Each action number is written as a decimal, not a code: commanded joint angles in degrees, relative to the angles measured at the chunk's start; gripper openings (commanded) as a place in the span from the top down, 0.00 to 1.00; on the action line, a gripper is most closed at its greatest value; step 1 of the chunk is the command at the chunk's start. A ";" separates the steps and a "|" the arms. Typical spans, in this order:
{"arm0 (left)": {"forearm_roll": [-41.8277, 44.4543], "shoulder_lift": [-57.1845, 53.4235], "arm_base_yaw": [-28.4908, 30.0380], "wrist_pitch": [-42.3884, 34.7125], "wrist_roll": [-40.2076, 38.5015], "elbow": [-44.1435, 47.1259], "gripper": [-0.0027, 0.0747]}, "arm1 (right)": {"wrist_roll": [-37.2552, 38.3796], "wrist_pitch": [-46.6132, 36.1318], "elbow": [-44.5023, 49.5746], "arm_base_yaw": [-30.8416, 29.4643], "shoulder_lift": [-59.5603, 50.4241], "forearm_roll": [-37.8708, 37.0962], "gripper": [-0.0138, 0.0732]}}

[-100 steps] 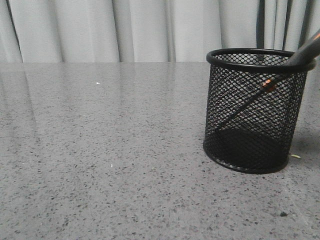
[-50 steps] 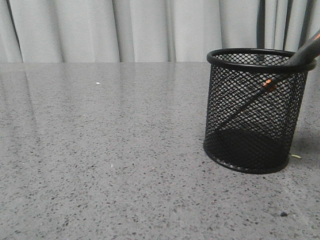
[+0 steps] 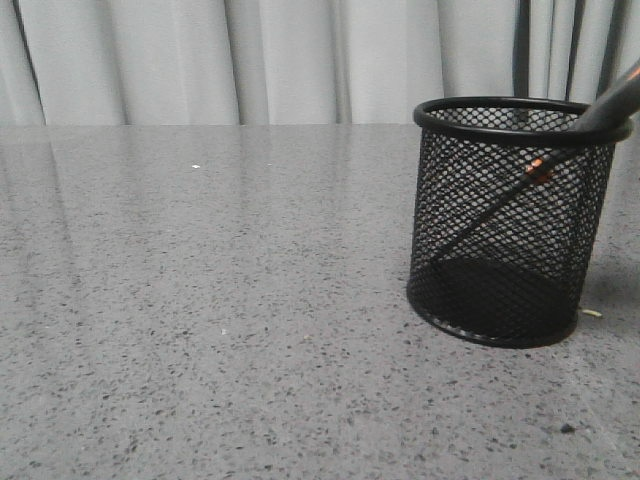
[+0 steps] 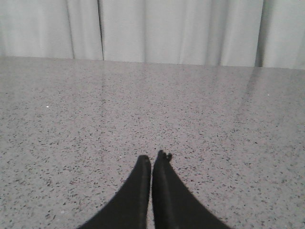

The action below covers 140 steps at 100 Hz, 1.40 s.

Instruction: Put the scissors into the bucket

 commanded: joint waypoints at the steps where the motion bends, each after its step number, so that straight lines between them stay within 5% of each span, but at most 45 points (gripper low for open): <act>1: -0.90 -1.66 0.19 -3.98 -0.60 2.34 0.99 | -0.48 -4.96 -1.63 0.06 0.71 -0.61 0.91; 67: -0.90 -1.66 0.19 -3.98 -0.60 2.34 0.99 | -0.48 -4.96 -1.63 0.06 0.71 -0.61 0.91; 84: -0.90 -1.66 0.19 -3.98 -0.60 2.34 0.99 | -0.48 -5.90 -0.03 -0.19 0.71 -5.47 0.91; 111: -0.90 -1.66 0.19 -3.98 -0.60 2.34 0.99 | -0.48 -8.08 8.04 -14.14 -1.87 -6.02 0.91; 132: -0.90 -1.66 0.19 -3.98 -0.60 2.34 0.99 | -0.48 -10.74 17.85 -15.91 -12.16 -7.00 0.91; 140: -0.90 -1.55 0.19 -3.98 -0.60 2.34 0.99 | -0.48 -5.81 17.66 -15.91 -13.16 -8.87 0.91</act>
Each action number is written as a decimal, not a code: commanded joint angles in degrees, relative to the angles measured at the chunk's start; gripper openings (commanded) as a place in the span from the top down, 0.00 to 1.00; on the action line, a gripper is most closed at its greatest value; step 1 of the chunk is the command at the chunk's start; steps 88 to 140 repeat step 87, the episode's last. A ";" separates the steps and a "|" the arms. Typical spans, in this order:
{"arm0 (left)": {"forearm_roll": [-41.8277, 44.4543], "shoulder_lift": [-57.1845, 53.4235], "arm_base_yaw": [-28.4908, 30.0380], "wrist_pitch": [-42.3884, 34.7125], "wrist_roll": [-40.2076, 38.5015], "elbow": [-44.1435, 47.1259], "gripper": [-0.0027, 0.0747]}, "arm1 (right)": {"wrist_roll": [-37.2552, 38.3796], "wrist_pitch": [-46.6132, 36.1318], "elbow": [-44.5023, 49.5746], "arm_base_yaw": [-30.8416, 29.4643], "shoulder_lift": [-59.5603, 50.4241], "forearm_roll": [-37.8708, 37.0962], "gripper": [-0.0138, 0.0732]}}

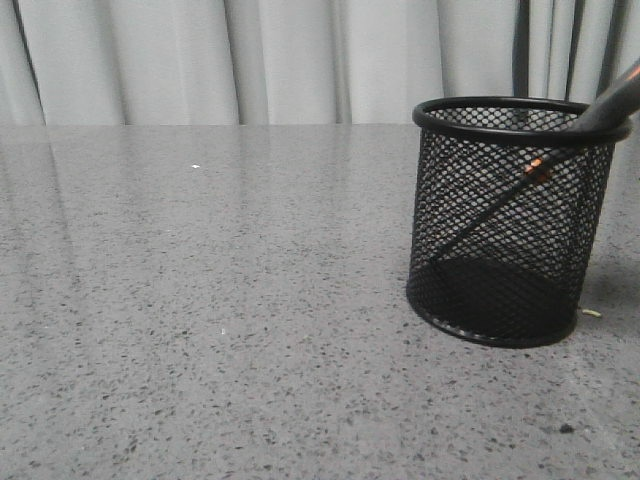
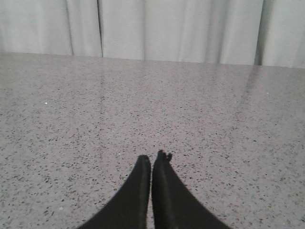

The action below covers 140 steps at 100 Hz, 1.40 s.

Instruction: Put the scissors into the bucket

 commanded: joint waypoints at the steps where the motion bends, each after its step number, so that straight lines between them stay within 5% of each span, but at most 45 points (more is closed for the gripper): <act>1: -0.60 -1.55 0.19 -4.30 -0.47 2.34 0.99 | -0.48 -2.42 0.24 -0.36 -1.53 -2.39 0.91; 140: -0.60 -1.55 0.19 -4.30 -0.47 2.34 0.99 | -0.48 -0.40 0.24 -0.36 -1.85 -4.27 0.91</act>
